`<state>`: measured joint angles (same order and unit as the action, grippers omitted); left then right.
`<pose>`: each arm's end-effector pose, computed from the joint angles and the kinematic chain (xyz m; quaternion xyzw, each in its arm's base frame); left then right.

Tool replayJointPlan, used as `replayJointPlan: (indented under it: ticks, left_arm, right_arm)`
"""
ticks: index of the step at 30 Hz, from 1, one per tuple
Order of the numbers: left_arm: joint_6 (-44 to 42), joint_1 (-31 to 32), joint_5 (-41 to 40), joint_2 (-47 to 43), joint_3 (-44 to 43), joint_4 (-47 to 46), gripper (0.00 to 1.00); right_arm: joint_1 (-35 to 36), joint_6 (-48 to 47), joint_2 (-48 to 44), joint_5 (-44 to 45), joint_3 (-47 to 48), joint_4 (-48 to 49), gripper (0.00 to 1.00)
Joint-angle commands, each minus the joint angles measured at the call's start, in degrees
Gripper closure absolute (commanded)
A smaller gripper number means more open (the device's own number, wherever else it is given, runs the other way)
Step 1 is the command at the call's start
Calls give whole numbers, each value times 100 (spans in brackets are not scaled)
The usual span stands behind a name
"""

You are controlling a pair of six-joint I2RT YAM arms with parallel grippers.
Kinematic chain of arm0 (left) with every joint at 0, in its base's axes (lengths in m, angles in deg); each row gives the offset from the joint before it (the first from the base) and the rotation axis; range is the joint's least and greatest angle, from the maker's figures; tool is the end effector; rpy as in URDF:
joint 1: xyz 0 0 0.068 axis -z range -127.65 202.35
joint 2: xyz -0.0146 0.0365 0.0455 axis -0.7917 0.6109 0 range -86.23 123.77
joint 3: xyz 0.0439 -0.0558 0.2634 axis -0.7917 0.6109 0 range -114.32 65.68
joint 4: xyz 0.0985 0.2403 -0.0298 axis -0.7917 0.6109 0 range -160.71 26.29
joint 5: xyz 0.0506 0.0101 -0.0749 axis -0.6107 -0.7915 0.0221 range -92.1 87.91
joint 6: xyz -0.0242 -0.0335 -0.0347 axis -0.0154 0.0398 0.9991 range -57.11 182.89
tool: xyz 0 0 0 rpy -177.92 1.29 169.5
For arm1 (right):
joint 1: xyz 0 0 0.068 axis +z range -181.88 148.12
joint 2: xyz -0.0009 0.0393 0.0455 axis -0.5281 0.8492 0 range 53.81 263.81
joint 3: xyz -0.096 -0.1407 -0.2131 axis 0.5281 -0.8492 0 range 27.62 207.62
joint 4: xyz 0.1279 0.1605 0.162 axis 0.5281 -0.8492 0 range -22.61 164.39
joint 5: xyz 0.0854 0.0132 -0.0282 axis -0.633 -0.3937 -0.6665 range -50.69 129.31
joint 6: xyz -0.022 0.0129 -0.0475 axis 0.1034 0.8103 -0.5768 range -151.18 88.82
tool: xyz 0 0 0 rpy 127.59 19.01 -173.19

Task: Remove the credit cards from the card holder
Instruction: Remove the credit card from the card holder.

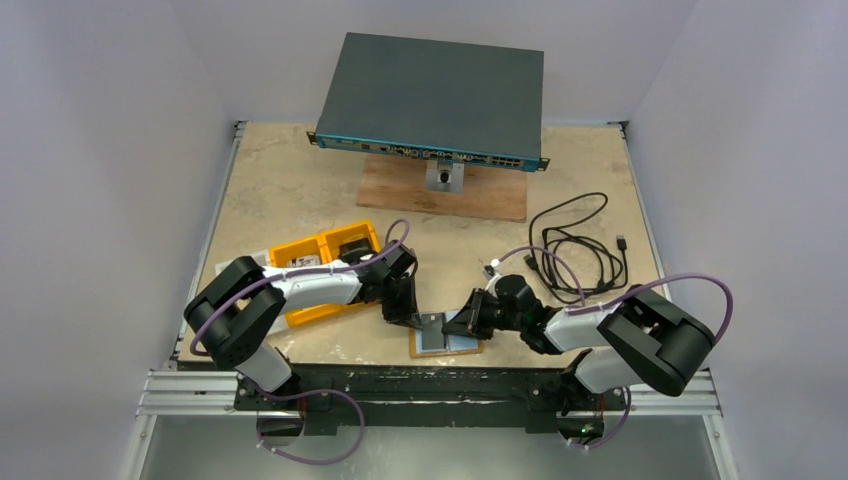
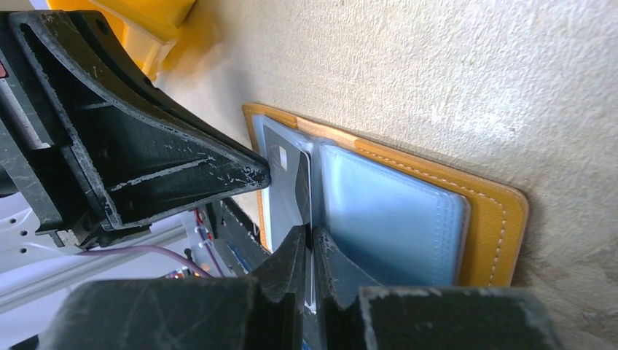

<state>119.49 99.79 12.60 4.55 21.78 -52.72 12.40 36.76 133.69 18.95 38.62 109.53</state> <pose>0.1833 -0.2131 0.1415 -0.0495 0.9672 -0.2468 0.0344 0.1396 0.1534 0.1068 0.0964 0.8666 0.4722 0.1294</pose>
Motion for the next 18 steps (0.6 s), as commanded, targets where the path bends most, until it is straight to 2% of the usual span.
replayJointPlan:
  ticks: [1, 8, 13, 18]
  left_arm:
    - [39, 81, -501, 236, 276, 301, 100]
    - [51, 67, -670, 211, 277, 502, 100]
    - [-5, 29, -665, 294, 189, 552, 100]
    - [-72, 20, -659, 343, 83, 599, 100]
  right_arm:
    - [10, -152, -140, -50, 170, -13, 98]
    - [7, -722, -606, 529, 523, -1562, 100]
    - [8, -850, -892, 779, 529, -1972, 100]
    - [11, -907, -860, 709, 512, -1939, 98]
